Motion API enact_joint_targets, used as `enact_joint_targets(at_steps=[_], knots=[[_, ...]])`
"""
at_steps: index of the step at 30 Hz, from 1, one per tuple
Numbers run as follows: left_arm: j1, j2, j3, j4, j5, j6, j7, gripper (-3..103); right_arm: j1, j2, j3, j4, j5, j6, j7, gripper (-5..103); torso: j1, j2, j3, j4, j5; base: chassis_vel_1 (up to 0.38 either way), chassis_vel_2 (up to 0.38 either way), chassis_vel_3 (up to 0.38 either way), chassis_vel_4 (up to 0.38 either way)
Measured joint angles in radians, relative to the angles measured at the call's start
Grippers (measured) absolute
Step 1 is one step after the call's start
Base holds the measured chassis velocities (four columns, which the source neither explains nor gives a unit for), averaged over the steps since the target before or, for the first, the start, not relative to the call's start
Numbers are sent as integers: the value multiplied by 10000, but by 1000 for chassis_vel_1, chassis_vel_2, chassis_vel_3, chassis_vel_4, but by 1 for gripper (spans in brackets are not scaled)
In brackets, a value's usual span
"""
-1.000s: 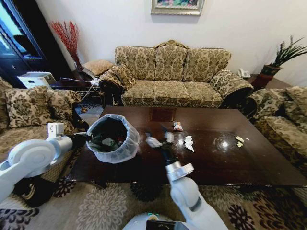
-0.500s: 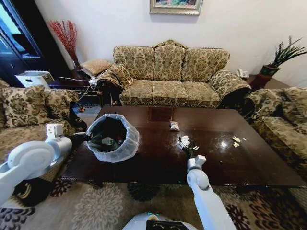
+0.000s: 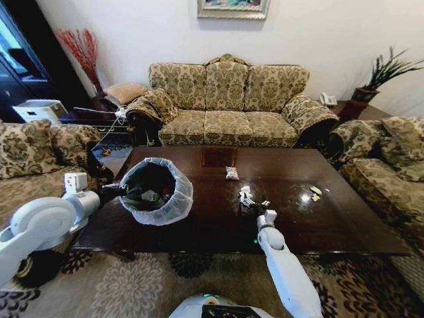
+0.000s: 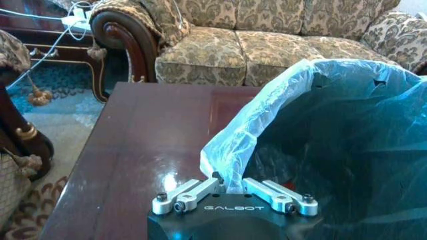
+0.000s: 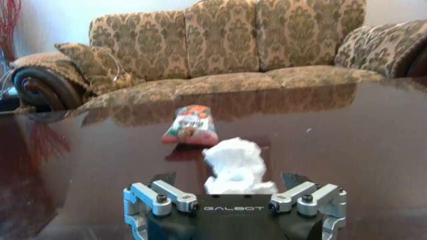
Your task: Move to the front of the table and place the trash on the table into the trash bin.
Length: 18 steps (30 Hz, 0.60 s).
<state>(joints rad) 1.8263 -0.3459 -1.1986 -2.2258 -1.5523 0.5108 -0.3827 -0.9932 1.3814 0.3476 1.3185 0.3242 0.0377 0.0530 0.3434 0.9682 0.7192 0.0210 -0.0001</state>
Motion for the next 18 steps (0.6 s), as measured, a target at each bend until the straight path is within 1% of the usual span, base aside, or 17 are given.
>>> enact_joint_targets(at_steps=[1, 2, 4, 5, 8, 10, 13, 14, 15, 16, 17, 18], knots=[[1, 13, 18, 5, 15, -8, 5, 0, 68, 21, -34, -98, -6, 11, 3, 100, 0, 0, 0, 0, 0, 0, 0, 0, 0], [2, 22, 30, 10, 44, -14, 20, 0, 116, 30, -51, -167, -7, 24, 6, 103, 0, 0, 0, -2, -1, 0, 0, 0, 0], [26, 58, 58, 26, 186, -51, 113, 0, 211, 45, -118, -336, 11, -15, 31, 95, 1, 0, 0, -7, 9, 0, 0, 0, 0], [26, 58, 58, 26, 186, -51, 113, 0, 211, 45, -118, -336, 11, -15, 31, 95, 1, 0, 0, -7, 9, 0, 0, 0, 0], [30, 105, 59, 80, 209, -69, 151, 0, 291, 71, -237, -526, 37, -57, 92, 80, 1, 0, 0, -10, 2, 0, 0, 0, 0], [31, 112, 58, 92, 210, -71, 151, 0, 303, 83, -263, -566, 50, -60, 93, 80, 1, 0, 0, -9, 2, 0, 0, 0, 0], [32, 128, 59, 122, 209, -96, 146, 0, 361, 121, -320, -690, 71, -50, 77, 63, 0, 0, -1, -5, -3, 0, 0, 0, 0], [32, 128, 59, 122, 209, -96, 146, 0, 361, 121, -320, -690, 71, -50, 77, 63, 0, 0, -1, -5, -3, 0, 0, 0, 0], [33, 128, 59, 122, 209, -102, 143, 0, 366, 126, -322, -699, 73, -45, 72, 58, 0, 0, -2, -5, -3, 0, 0, 0, 0], [35, 129, 61, 122, 209, -113, 137, 0, 370, 127, -325, -706, 81, -41, 64, 58, 0, 0, -2, -6, -2, 0, 0, 0, 0], [41, 130, 64, 131, 209, -135, 130, 0, 372, 124, -338, -710, 94, -40, 47, 47, 0, 0, -1, -7, -2, 0, 0, 0, 0], [43, 129, 67, 144, 209, -142, 125, 0, 373, 119, -359, -710, 105, -40, 38, 47, 0, 0, -1, -8, 0, 0, 0, 0, 0]])
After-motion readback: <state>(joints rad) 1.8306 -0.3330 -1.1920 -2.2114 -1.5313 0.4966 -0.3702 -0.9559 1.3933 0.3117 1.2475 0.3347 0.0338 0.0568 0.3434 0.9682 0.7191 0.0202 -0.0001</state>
